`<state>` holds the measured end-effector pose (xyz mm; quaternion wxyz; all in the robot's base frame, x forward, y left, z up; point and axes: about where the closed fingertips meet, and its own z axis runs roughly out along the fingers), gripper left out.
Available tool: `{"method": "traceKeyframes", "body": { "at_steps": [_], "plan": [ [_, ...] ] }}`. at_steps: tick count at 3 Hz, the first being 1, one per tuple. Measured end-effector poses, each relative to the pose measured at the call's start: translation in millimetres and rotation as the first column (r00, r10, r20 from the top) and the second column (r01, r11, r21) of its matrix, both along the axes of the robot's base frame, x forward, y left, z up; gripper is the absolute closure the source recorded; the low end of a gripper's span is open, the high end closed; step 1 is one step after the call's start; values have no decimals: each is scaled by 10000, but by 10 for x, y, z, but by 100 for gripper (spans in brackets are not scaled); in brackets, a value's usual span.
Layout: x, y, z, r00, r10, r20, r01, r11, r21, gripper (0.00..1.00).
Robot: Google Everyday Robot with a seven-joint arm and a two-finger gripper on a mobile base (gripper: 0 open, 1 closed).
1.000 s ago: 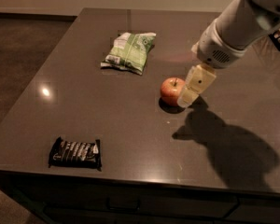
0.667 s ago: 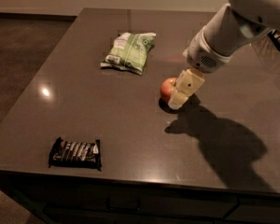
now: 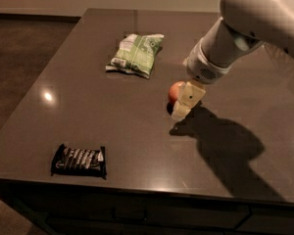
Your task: Move apple near rxbar chocolate
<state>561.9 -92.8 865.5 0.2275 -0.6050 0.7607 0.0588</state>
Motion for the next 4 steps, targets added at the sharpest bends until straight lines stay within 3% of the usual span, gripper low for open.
{"method": "traceKeyframes", "body": {
  "at_steps": [1,3,4],
  "plan": [
    [19,-16,-59,9998,86,-153,-89,9998,-164,17],
    [-3,17,-48,9994,117,-331,-127,9995,-286,64],
    [-167,324,79,9957,834,-397,-831,9965,98,87]
  ]
}}
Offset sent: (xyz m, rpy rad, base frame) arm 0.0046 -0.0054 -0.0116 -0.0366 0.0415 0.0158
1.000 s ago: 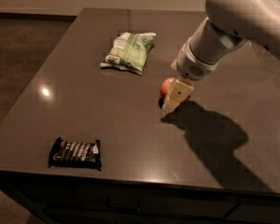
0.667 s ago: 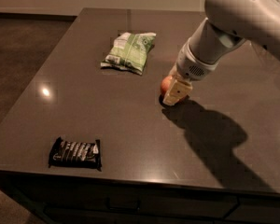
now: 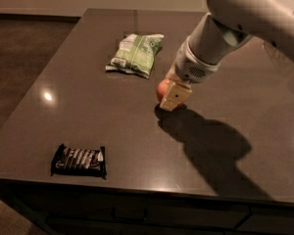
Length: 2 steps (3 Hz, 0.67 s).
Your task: Move apple near rxbar chocolate
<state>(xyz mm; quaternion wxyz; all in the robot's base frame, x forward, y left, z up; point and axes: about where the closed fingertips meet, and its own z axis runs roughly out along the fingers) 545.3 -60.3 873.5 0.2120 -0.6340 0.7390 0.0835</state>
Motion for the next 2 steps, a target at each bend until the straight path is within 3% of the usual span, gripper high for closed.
{"method": "traceKeyframes", "body": {
  "at_steps": [1,2],
  "plan": [
    [-270,504,76,9900,1394,205,-1397,9901,111,100],
    [-535,958,72,9628,2673,397,-2677,9635,52,100]
  ]
}}
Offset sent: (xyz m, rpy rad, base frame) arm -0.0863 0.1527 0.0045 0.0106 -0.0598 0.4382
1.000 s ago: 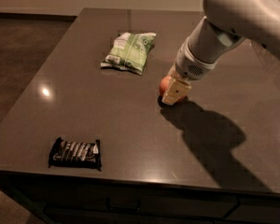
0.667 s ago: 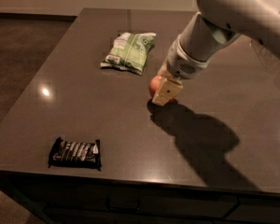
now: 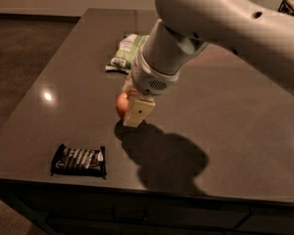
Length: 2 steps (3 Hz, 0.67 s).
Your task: Move apple near rxbar chocolate
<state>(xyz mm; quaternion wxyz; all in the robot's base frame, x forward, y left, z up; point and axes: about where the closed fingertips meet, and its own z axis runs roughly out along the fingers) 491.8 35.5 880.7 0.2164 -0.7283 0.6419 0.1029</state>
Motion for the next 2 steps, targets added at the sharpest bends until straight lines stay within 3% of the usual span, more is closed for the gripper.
{"method": "traceKeyframes", "body": {
  "at_steps": [1,2],
  "plan": [
    [-228,303,-17,9946,1033,128,-1034,9946,61,100],
    [-361,478,-73,9852,1695,262,-1697,9855,45,87]
  ]
}}
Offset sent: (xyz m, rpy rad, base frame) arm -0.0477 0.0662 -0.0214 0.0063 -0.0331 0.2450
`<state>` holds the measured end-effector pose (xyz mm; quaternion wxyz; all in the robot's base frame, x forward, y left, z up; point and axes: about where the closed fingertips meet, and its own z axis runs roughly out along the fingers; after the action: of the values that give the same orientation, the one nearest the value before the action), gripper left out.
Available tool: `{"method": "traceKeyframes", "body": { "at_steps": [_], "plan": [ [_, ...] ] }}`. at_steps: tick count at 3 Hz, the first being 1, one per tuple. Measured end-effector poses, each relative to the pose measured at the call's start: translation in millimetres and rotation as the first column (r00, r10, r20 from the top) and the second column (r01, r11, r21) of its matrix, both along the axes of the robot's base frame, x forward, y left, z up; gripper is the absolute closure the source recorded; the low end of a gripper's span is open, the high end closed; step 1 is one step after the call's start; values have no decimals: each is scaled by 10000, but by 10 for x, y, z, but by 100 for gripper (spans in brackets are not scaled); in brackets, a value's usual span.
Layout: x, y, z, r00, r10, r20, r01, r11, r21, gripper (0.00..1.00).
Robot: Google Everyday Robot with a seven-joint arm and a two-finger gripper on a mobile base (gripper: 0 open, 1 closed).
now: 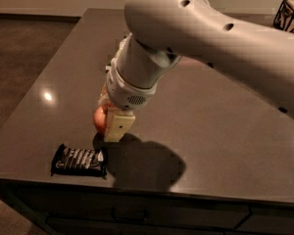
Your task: Move apple near rxbar chocolate
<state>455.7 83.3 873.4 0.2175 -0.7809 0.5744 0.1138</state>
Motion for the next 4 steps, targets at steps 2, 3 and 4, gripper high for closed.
{"method": "traceKeyframes", "body": {
  "at_steps": [2,3,4],
  "plan": [
    [-41,63,-59,9996,290,56,-290,9995,-95,40],
    [-52,66,-41,9995,299,100,-298,9995,-105,17],
    [-65,70,-20,9994,310,150,-309,9995,-115,0]
  ]
}}
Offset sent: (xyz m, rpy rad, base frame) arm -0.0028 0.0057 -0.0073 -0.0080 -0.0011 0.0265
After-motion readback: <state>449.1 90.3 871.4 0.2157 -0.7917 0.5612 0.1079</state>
